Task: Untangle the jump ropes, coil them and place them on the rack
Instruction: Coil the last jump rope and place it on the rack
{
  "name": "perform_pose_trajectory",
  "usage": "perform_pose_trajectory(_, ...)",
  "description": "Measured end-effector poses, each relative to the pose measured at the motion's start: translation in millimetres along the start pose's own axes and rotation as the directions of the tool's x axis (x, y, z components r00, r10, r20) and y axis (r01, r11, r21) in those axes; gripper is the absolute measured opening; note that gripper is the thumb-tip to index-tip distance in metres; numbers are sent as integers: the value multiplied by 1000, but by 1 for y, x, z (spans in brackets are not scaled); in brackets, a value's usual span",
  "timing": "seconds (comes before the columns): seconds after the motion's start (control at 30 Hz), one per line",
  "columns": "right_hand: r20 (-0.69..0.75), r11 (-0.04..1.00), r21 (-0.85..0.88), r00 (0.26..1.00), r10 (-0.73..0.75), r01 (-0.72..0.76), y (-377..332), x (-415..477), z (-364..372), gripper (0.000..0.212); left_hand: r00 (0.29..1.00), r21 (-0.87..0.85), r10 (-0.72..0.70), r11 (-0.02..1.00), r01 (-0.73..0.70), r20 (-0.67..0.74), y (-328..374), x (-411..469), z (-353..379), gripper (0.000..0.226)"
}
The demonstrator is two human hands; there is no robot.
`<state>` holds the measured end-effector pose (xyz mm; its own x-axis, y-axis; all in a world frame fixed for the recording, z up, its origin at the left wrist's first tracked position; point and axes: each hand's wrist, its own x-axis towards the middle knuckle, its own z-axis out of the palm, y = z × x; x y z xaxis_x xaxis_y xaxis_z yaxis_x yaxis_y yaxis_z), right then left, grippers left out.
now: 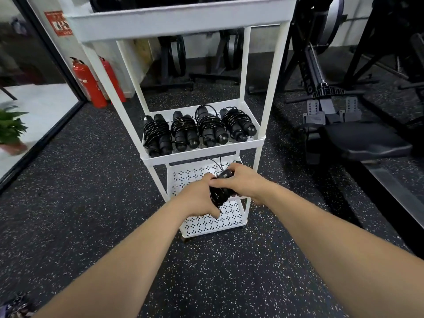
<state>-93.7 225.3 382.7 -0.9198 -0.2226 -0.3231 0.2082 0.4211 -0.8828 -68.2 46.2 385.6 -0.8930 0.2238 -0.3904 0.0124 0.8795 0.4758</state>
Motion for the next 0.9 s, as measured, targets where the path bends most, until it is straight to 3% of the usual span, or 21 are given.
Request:
perform_pose_trajectory(0.07, -27, 1000, -22, 999, -19, 19, 7, 15, 1, 55, 999, -49, -45, 998, 46, 12, -7, 23, 10, 86)
perform_pose_trajectory(0.17, -72, 997, -20, 995, -70, 69, 15, 31, -3, 53, 996, -153, -49, 987, 37, -81, -16, 53, 24, 98)
perform_pose_trajectory(0.27, -153, 993, 51, 983, -97, 106, 20, 49, -2, 39, 985, -256, -49, 967, 5, -164, -22, 83, 33, 105)
perform_pose_trajectory(0.4, -298, 995, -26, 950, -97, 93, 34, 80, 10, 41, 968, -329, -153, 941, 80, -200, -25, 112, 41, 65)
perform_pose_trajectory(0.5, -315, 999, 5, 948, -48, 52, 49, 89, 17, 55, 901, -444, -342, 874, 199, -268, -31, 134, 47, 42)
perform_pose_trajectory(0.57, -305, 982, -180, 946, -110, 56, 64, 89, 22, 55, 842, -522, -478, 799, 298, -251, -33, 147, 52, 40)
perform_pose_trajectory(0.7, -261, 863, -501, 941, -217, 60, 92, 86, 29, 54, 805, -559, -554, 745, 364, -214, -32, 172, 65, 33)
perform_pose_trajectory(0.8, -266, 821, -571, 941, -210, 22, 98, 89, 35, 62, 809, -620, -571, 688, 379, -140, -30, 191, 79, 41)
perform_pose_trajectory(0.9, -287, 891, -444, 927, -241, 94, 95, 85, 40, 60, 822, -717, -554, 625, 308, -130, -32, 205, 94, 67)
